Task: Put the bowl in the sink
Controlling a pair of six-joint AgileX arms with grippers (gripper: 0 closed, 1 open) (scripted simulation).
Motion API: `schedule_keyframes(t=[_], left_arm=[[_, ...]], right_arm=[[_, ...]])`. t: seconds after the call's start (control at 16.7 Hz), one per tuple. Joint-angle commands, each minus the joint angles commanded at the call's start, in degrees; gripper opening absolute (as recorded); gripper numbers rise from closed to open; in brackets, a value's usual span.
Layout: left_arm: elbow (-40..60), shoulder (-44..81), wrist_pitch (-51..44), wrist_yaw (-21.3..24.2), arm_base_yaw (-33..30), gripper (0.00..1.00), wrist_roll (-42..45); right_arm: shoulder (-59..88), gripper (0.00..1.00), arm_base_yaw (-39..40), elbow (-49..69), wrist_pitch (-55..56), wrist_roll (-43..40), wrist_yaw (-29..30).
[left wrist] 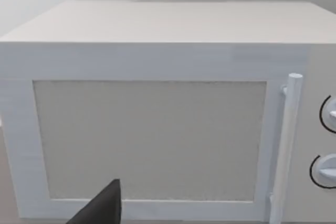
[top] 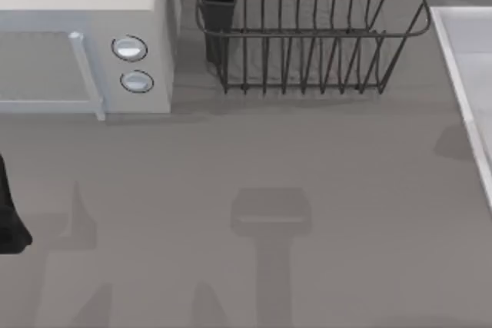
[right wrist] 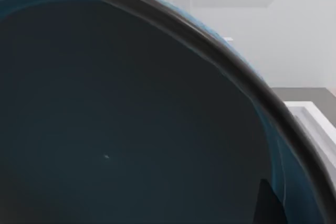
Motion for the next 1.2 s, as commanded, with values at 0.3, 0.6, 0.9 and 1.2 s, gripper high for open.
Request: schedule_keyframes(t=[0.3, 0.6, 0.9, 1.2], left_arm=[[0.0, 0.0, 0.0, 0.0, 0.0, 1.00, 0.0], [0.0, 0.0, 0.0, 0.0, 0.0, 1.00, 0.0], [0.0, 0.0, 0.0, 0.0, 0.0, 1.00, 0.0], [0.0, 0.0, 0.0, 0.0, 0.0, 1.00, 0.0]], right_arm=[[0.0, 0.30, 0.0, 0.0, 0.0, 0.0, 0.0], [0.0, 0.68, 0.0, 0.0, 0.0, 0.0, 0.0], [0.0, 1.00, 0.0, 0.0, 0.0, 0.0, 0.0], [0.0, 1.00, 0.0, 0.0, 0.0, 0.0, 0.0]])
